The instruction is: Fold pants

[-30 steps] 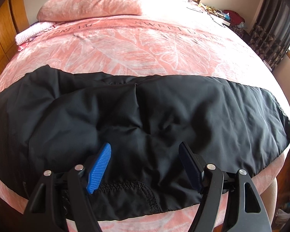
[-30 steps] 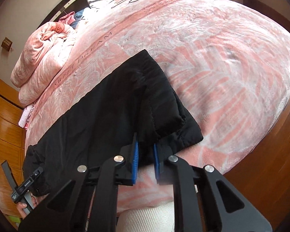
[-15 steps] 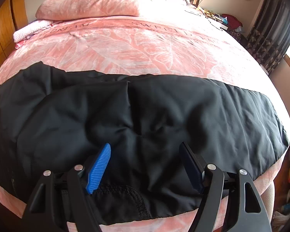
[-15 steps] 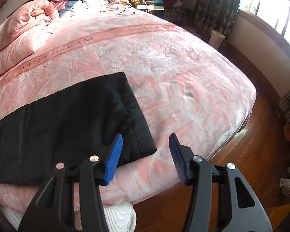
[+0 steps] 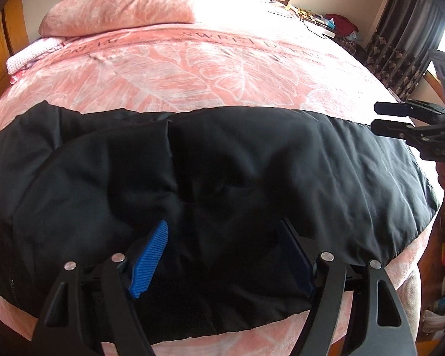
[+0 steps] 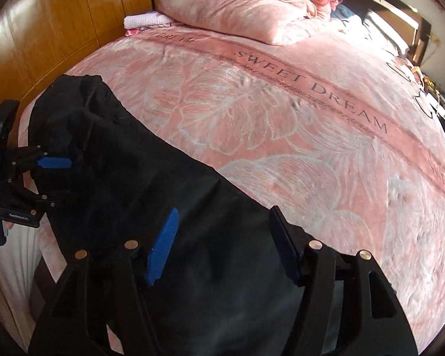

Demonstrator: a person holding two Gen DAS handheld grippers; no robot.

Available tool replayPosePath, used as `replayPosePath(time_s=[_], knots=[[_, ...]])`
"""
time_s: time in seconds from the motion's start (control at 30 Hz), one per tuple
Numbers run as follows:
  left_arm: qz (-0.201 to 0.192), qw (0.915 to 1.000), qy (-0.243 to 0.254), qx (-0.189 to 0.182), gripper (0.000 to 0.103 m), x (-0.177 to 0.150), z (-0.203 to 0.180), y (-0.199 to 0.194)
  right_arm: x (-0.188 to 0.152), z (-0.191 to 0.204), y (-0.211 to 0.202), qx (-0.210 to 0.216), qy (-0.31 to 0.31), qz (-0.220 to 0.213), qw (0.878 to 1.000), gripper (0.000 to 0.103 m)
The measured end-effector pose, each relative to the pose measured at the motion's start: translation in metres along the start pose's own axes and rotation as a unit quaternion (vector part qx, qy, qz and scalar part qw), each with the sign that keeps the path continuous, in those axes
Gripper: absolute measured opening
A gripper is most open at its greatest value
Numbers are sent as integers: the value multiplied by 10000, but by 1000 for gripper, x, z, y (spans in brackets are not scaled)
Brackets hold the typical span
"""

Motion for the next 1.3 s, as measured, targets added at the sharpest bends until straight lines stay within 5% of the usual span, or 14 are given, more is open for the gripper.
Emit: replayPosePath(time_s=[0.2, 0.23, 0.33, 0.4, 0.63, 0.77, 1.07, 1.3], knots=[[6, 9986, -462, -275, 78, 10, -2, 0, -7, -16, 49, 768, -87, 541, 9955, 65], [-11, 9988, -454, -179, 78, 12, -4, 3, -10, -17, 56, 790, -60, 627, 9949, 59], [-2, 9994, -321, 124, 78, 17, -7, 13, -11, -20, 62, 769, 49, 565, 9954, 11], [-17, 9992, -369, 182, 78, 19, -4, 17, -9, -20, 57, 683, 47, 438, 9967, 1], [-45, 9997, -160, 174, 82, 14, -1, 19, -17, -21, 62, 561, 213, 331, 9976, 2], [-160, 9995, -262, -85, 82, 31, 19, -1, -17, -18, 48, 467, 473, 98, 9977, 29], [-85, 9998, 164, -76, 77, 97, 58, 10, -26, 33, 16, 784, 1051, -511, 9901, 18], [98, 9892, 1151, -908, 77, 107, 37, 16, -27, 71, 7, 888, 1183, -736, 9862, 21]])
Point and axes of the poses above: each gripper's, at about its wrist camera, not at the fingertips, and y roughly the way its jaws point, z to its left, x to its top, the point moved 5 cm from there along y, roughly the way its jaws point, and after that the axes turned 5 degrees about -y, right-handed, at the moved point
